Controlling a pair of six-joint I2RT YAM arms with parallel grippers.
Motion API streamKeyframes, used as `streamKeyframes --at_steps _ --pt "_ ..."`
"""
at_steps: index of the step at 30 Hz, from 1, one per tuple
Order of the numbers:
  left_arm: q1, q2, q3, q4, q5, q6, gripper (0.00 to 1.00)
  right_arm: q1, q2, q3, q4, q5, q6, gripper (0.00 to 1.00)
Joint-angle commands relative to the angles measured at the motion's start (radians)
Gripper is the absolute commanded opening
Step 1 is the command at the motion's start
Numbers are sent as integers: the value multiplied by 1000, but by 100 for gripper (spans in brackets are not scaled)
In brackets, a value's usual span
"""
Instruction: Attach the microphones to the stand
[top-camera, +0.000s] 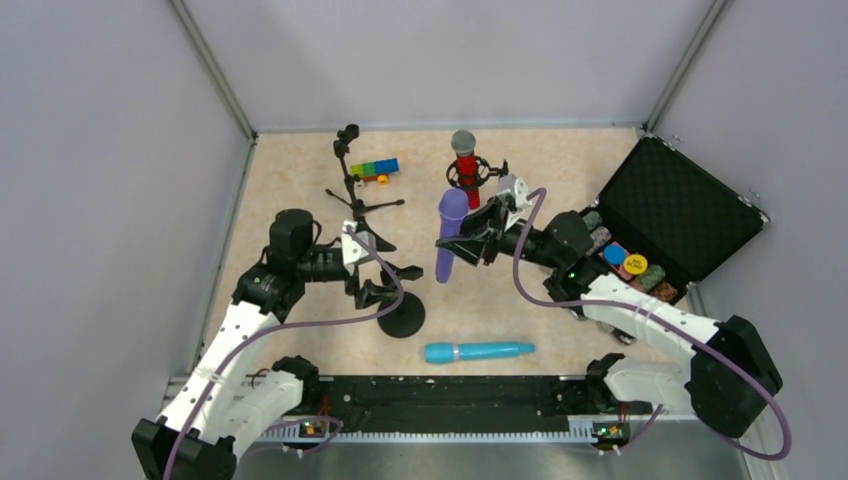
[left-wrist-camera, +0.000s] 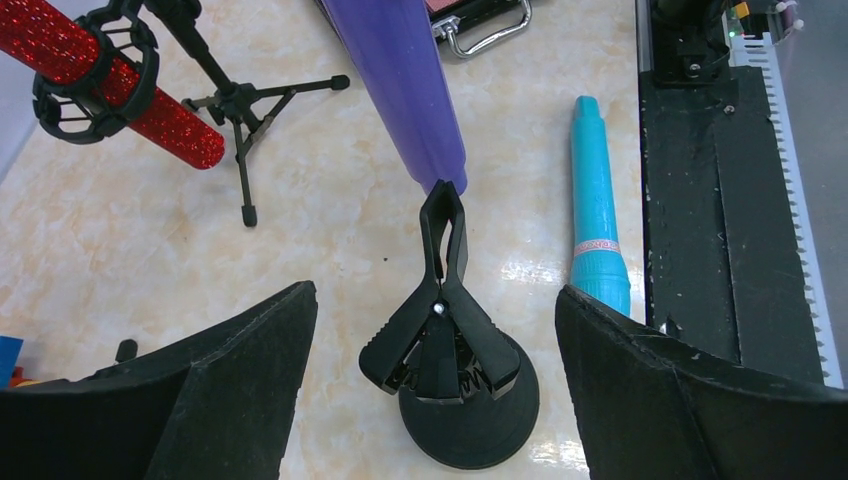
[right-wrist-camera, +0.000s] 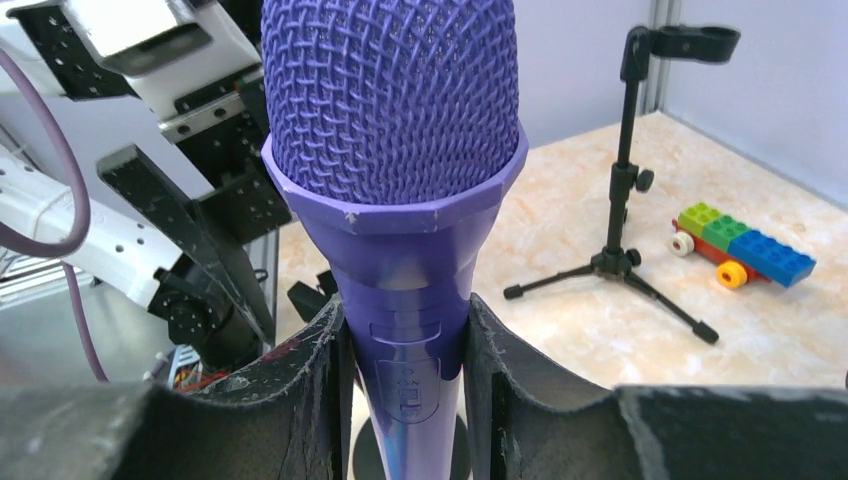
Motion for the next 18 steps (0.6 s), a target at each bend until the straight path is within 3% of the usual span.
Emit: streamKeyframes --at_steps 1,18 --pt "5 1 -12 -10 26 21 92 35 5 9 140 18 -30 0" --pt "5 29 -41 59 10 -28 84 79 30 22 152 23 -51 0"
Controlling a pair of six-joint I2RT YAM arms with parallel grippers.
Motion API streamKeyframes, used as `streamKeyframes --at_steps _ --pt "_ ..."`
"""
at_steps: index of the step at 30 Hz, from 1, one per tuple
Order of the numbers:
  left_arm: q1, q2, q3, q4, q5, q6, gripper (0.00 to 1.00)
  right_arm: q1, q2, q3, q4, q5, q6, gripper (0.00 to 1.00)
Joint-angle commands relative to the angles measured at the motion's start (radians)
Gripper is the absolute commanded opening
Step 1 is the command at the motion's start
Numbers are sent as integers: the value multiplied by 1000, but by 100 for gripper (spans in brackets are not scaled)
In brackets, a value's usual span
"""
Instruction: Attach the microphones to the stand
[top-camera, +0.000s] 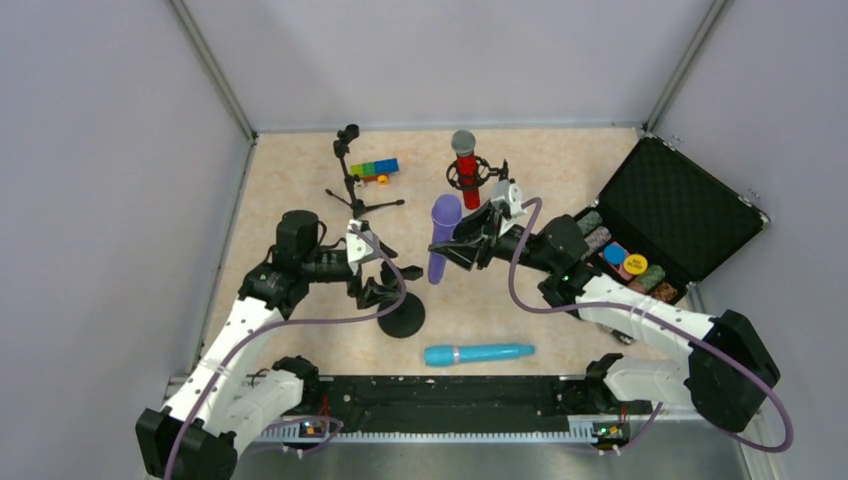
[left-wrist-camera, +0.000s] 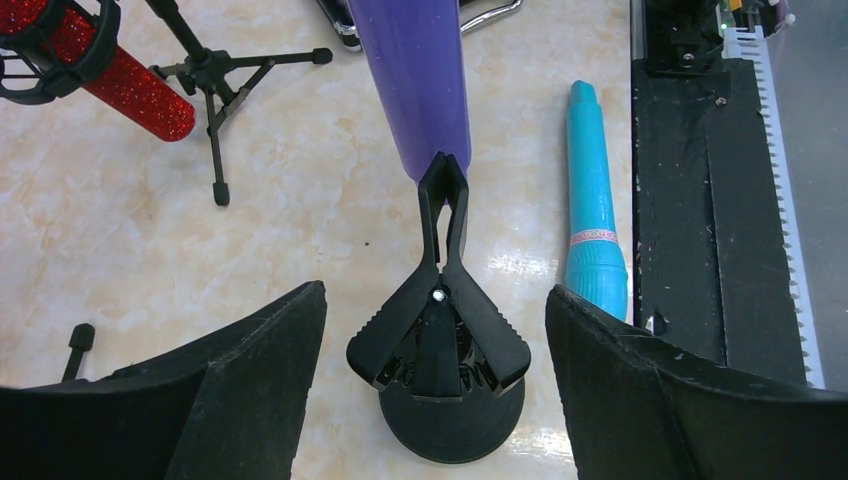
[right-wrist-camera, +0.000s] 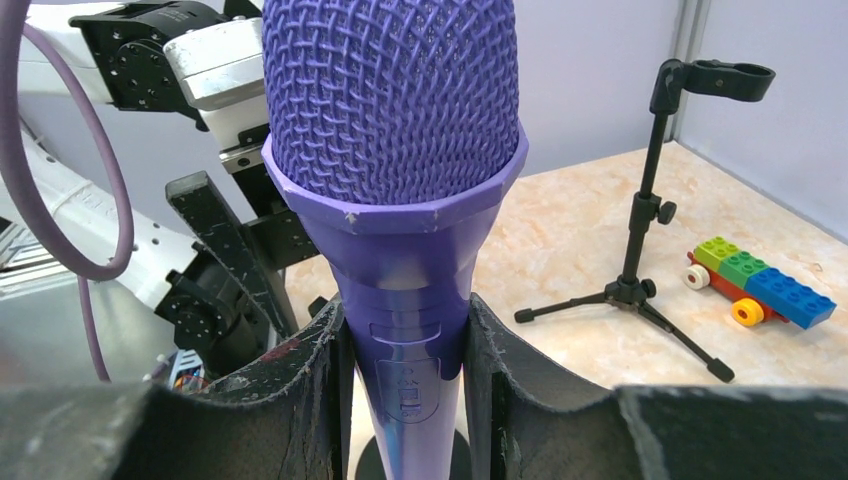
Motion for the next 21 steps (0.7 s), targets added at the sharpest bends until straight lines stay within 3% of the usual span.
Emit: streamKeyframes --at_steps 1,8,9,10,11,12,21 --pt "4 3 -8 61 -1 -18 84 20 10 23 78 3 -21 0" --pt "4 -8 -16 83 -29 -28 77 26 20 25 79 1 -20 0" --pt "4 -10 -19 82 -31 -25 68 27 23 25 80 2 -20 0" --pt "4 -11 -21 73 -33 -18 42 29 25 26 82 2 -20 0" --pt "4 -10 -22 65 -45 -9 5 29 28 26 86 2 -19 0" --pt "4 -12 -23 57 -59 -8 0 31 31 25 91 3 -22 0" --pt "4 -38 -42 79 -69 -22 0 90 51 19 120 58 -88 0"
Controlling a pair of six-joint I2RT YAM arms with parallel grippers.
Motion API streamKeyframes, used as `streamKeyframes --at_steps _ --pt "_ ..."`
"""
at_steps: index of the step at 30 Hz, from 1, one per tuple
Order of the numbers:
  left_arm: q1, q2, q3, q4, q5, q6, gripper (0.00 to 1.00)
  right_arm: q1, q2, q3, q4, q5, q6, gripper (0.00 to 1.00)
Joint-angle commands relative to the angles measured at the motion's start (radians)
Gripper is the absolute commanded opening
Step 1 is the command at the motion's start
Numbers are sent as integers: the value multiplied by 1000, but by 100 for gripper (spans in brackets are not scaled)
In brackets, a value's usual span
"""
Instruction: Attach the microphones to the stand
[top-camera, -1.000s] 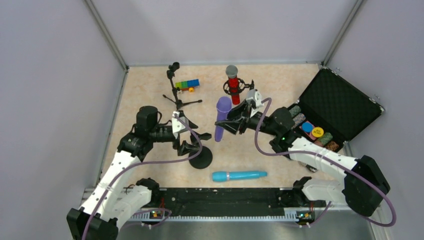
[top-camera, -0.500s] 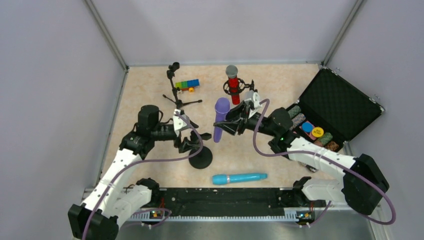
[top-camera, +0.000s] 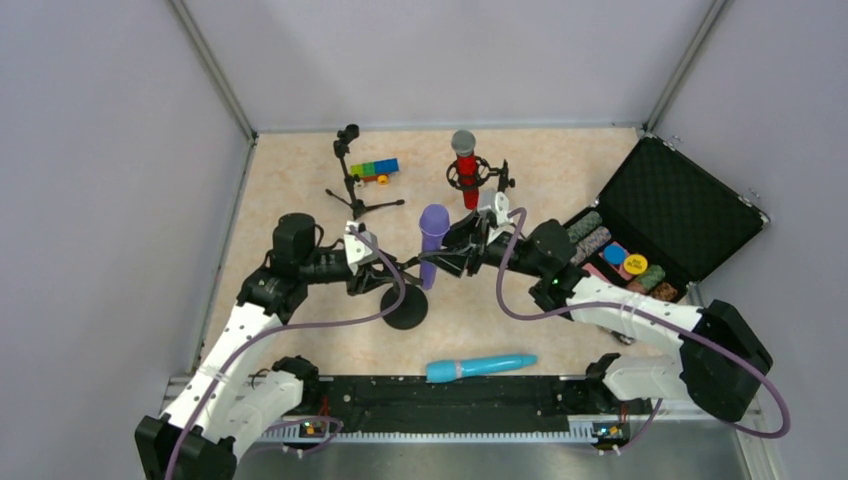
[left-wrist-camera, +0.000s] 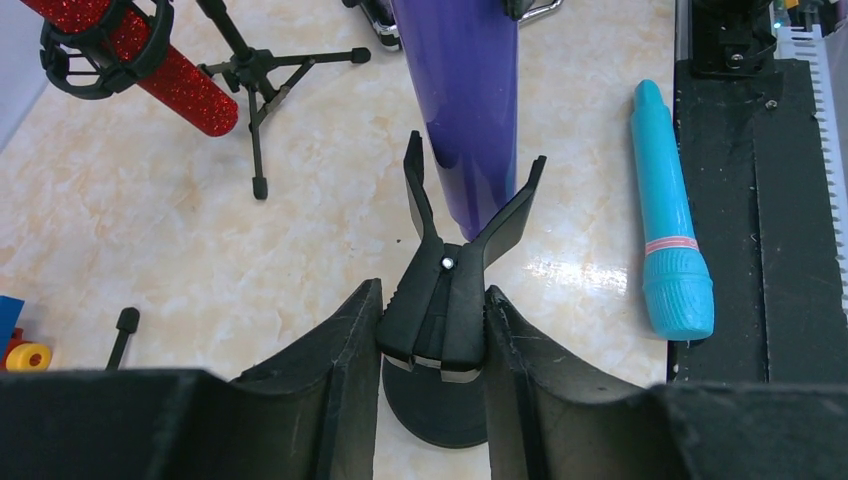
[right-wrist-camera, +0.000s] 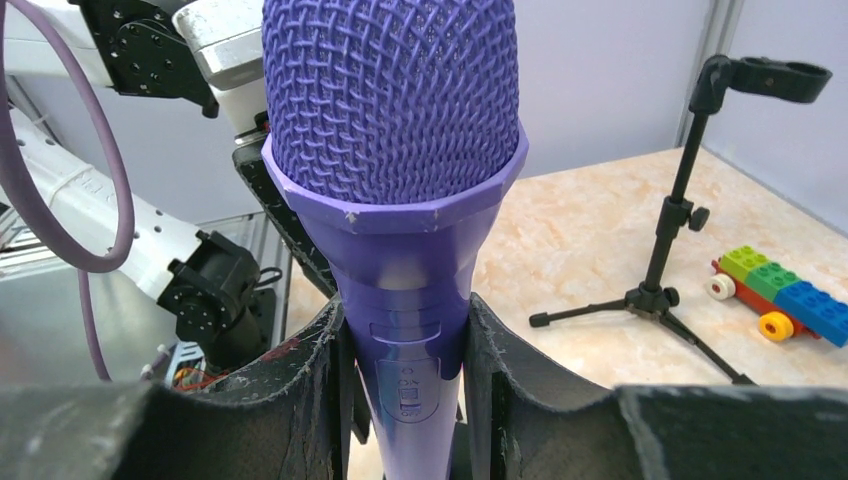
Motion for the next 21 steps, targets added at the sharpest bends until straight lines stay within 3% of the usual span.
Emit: streamKeyframes --at_steps 1,18,19,20,21 --pt "4 -13 -14 17 -11 1 0 37 7 15 96 44 -62 0" --pt "4 -10 -14 13 -7 -1 0 84 80 -18 225 108 -61 0" --pt "4 -12 -14 13 -14 1 2 84 81 -18 225 111 -62 0" --pt "4 -11 -12 10 -18 3 11 84 82 -18 225 112 -62 0" --pt "4 -14 -11 4 -22 9 33 84 83 -18 223 114 -63 0"
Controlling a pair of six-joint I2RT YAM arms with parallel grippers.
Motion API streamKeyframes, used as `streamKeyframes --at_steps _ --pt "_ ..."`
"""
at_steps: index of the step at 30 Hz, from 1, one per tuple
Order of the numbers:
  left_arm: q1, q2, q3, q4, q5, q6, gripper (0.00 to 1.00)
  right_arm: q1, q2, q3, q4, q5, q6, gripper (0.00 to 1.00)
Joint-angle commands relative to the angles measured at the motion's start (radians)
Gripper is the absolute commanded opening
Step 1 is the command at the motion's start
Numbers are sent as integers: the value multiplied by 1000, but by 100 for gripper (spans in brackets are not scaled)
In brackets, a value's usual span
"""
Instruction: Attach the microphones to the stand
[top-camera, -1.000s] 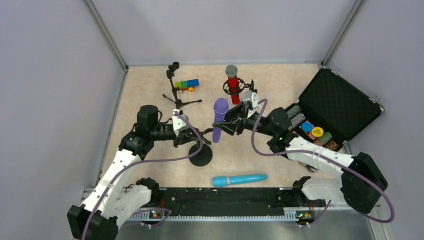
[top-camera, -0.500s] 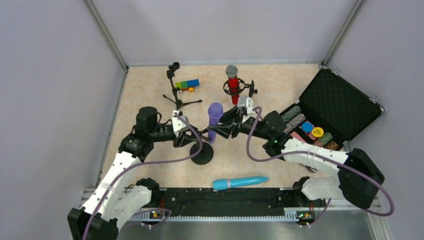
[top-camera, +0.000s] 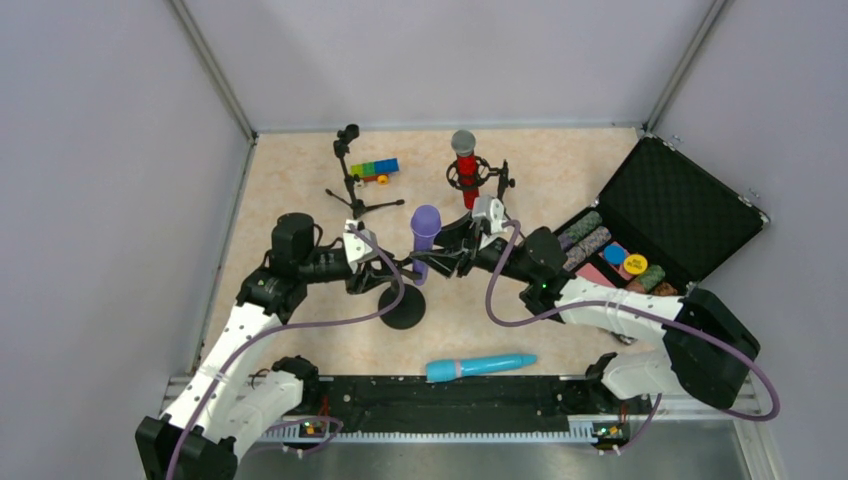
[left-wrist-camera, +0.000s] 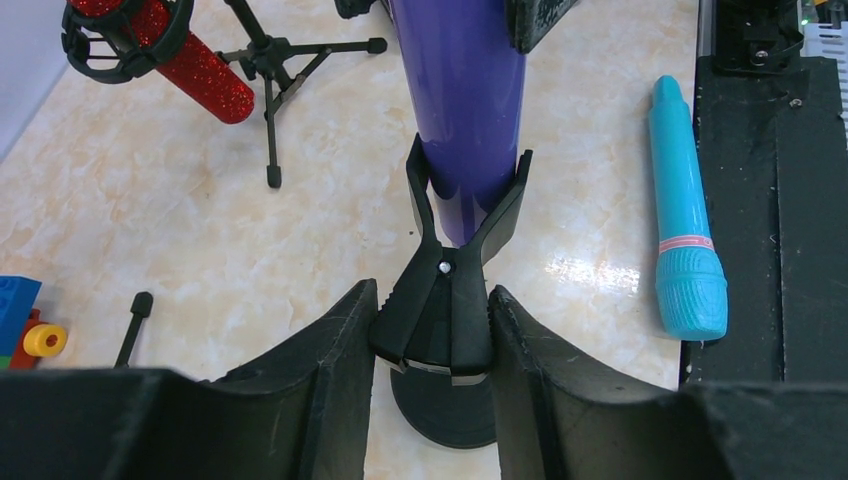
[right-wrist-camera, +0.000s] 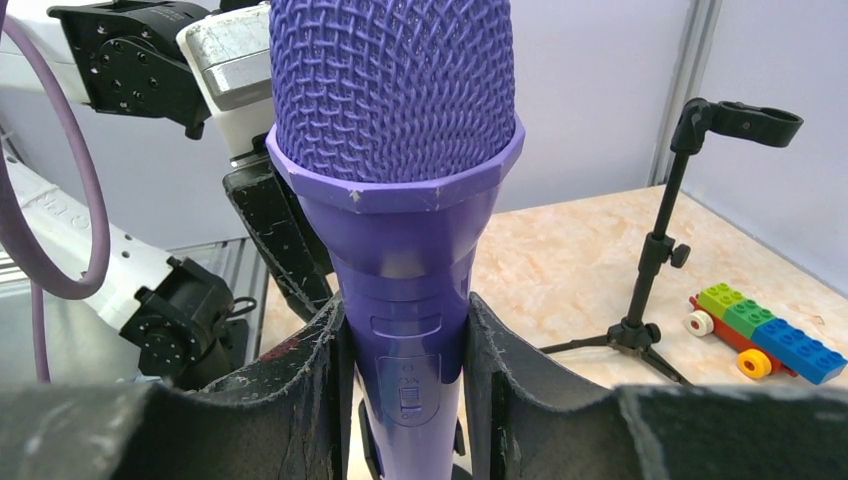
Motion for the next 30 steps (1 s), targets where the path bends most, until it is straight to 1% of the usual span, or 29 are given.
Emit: streamKeyframes --at_steps 1,2,3,4,8,11,15,18,22,25,27,30 --pt "-2 -9 -5 -8 0 24 51 15 9 -3 62 21 -17 0" --pt "-2 -11 -4 -17 -3 34 62 16 8 -3 62 21 -17 0" --pt "-2 -15 -3 -27 -3 45 68 16 7 -4 62 23 -17 0" --pt "-1 -18 -4 -33 -8 51 71 16 9 -5 62 24 -18 0" --pt "-2 -37 -18 -29 -36 54 77 16 8 -6 63 24 -17 0" --pt "-2 -45 -20 -19 -45 52 76 15 9 -5 62 23 -18 0" --pt "-2 -31 -22 12 -28 31 68 16 11 -7 62 23 -19 0" --pt "-2 -12 -7 14 -15 28 69 15 14 -7 59 21 -21 0" --pt "-2 0 1 36 -10 29 72 15 16 -3 58 17 -18 0" --pt "-2 6 6 43 -9 27 72 15 20 0 57 13 -19 0" --pt "-2 6 7 46 -14 21 71 15 28 4 56 6 -14 0" --pt "-1 5 4 61 -10 8 67 18 35 10 54 -6 -13 0"
